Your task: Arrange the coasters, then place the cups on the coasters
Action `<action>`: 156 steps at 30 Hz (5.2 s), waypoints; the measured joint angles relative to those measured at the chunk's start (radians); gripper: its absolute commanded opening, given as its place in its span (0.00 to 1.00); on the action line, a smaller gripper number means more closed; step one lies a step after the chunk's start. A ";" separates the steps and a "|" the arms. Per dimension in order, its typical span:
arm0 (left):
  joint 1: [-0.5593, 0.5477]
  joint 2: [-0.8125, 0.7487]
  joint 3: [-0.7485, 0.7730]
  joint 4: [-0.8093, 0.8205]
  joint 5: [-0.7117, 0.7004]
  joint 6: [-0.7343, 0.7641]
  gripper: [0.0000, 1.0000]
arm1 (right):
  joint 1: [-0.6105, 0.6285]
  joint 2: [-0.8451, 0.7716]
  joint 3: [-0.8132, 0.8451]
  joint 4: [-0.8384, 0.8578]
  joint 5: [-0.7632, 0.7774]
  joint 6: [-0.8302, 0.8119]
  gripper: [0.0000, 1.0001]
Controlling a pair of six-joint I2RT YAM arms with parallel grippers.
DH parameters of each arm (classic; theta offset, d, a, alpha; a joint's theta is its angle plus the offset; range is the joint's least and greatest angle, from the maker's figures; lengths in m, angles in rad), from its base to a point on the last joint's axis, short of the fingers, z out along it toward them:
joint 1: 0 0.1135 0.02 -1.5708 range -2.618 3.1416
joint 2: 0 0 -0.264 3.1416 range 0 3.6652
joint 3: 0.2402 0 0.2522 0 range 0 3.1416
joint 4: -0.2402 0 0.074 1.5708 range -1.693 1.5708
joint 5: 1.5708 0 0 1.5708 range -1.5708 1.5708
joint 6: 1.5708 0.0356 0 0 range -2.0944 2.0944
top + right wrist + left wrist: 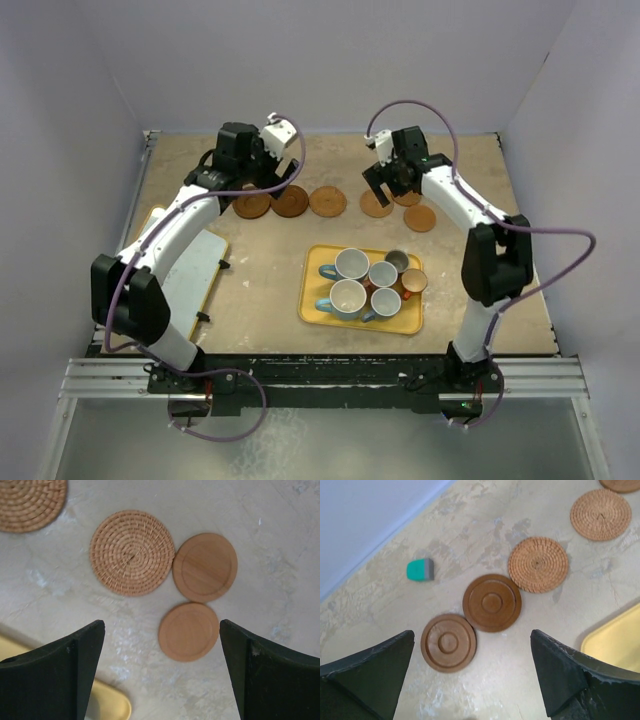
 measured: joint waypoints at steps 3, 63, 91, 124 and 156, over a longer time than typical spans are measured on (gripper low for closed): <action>0.004 -0.053 -0.051 -0.019 -0.011 0.011 0.99 | 0.005 0.111 0.079 0.003 0.036 -0.002 0.98; 0.031 -0.211 -0.212 -0.001 -0.063 0.040 0.97 | 0.138 0.447 0.331 -0.043 0.166 -0.079 0.95; 0.031 -0.245 -0.232 0.030 -0.095 0.047 0.98 | 0.128 0.338 0.384 -0.106 0.163 -0.079 0.96; 0.031 -0.252 -0.259 0.044 -0.101 0.045 0.98 | -0.141 0.513 0.461 -0.150 0.143 -0.074 0.95; 0.031 -0.254 -0.261 0.043 -0.093 0.046 0.98 | -0.065 0.455 0.357 -0.144 0.149 -0.090 0.92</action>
